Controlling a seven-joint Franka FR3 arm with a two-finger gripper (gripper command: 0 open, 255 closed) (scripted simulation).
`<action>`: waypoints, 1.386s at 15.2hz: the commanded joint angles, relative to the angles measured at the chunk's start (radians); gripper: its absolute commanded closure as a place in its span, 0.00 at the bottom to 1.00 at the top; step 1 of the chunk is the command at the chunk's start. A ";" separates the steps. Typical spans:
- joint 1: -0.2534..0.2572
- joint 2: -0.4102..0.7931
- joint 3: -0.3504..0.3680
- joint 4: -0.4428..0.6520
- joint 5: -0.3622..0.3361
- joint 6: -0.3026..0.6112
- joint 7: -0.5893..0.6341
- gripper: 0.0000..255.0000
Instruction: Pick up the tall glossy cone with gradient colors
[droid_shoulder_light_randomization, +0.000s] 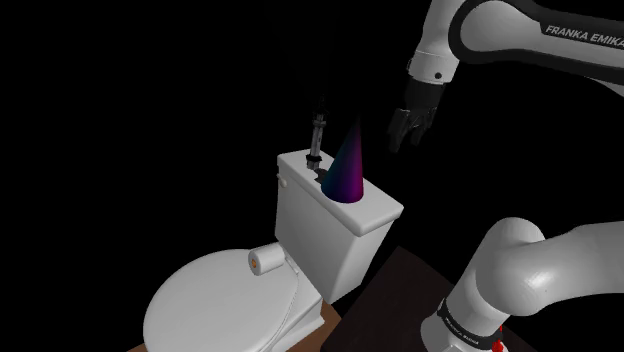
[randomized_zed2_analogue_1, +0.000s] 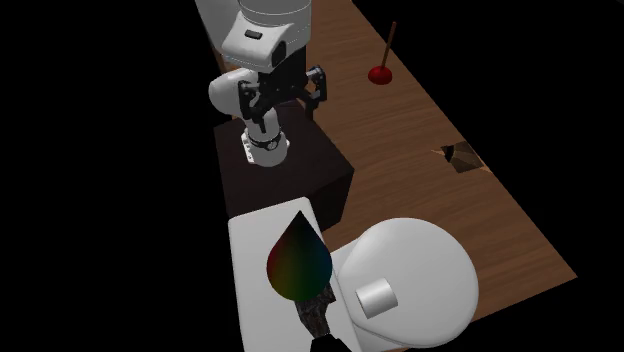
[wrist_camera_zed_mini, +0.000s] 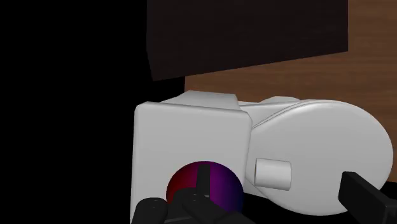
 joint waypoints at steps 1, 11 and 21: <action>0.000 0.000 0.000 0.000 0.000 0.000 0.000 0.00; -0.130 0.756 -0.125 0.656 0.337 -0.357 0.427 0.00; -0.286 1.179 -0.243 0.945 0.685 -0.547 0.753 0.00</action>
